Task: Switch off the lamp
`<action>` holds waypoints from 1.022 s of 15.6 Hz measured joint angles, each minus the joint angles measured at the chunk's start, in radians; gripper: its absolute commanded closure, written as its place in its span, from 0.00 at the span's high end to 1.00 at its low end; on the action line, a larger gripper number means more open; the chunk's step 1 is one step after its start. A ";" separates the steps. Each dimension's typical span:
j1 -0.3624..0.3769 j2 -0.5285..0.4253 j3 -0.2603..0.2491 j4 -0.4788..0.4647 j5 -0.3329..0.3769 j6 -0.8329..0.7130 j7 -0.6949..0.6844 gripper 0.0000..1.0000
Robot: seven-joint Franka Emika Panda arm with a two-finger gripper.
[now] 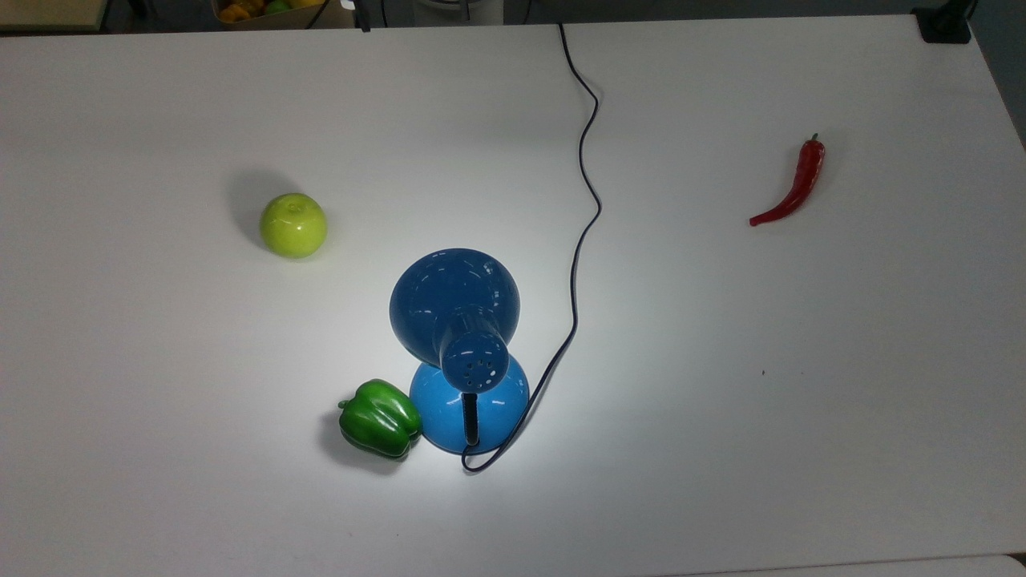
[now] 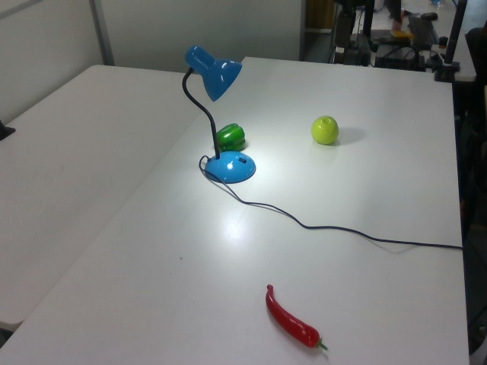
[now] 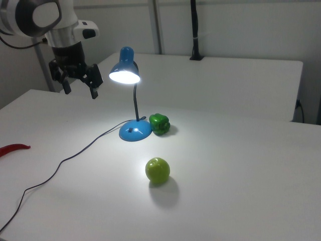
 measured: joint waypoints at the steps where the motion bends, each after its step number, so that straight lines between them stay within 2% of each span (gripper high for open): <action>1: 0.000 0.001 0.000 0.000 0.000 0.000 0.000 1.00; 9: 0.000 0.001 0.005 0.000 0.000 0.000 -0.001 1.00; 11: 0.000 0.001 0.005 0.000 0.000 0.000 -0.002 0.93; 13: 0.000 0.001 0.005 0.000 0.000 0.000 -0.005 0.80; 16: -0.002 0.001 0.005 0.000 0.000 0.000 -0.033 0.45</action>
